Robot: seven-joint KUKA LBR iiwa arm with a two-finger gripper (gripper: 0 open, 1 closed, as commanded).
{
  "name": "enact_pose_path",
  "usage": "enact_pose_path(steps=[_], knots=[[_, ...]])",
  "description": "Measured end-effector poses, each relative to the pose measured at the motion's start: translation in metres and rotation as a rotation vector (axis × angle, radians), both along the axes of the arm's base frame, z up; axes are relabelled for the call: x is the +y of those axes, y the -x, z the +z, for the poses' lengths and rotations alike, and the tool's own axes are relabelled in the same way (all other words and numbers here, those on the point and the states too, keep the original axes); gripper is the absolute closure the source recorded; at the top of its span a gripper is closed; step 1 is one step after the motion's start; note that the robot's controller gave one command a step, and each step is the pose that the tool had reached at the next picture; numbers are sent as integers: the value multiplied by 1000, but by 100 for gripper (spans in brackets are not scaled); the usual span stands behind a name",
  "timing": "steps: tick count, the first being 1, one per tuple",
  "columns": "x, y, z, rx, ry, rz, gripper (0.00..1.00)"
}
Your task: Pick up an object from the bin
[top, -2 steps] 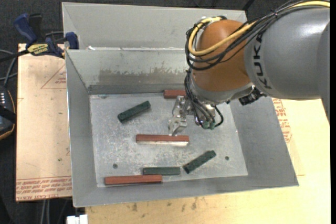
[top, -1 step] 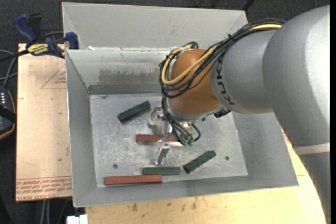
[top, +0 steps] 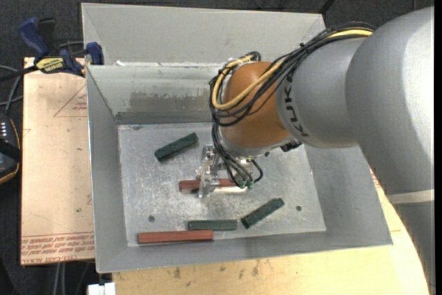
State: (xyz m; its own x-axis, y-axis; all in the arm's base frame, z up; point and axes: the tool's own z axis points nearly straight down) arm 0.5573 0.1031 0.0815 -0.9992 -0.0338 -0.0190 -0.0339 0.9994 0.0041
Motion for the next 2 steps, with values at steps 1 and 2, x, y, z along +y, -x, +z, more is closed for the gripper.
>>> enact_pose_path(steps=[1,2], knots=[[0,0,0,0,0,0,100],[-15,-2,185,7,4,105,100]])
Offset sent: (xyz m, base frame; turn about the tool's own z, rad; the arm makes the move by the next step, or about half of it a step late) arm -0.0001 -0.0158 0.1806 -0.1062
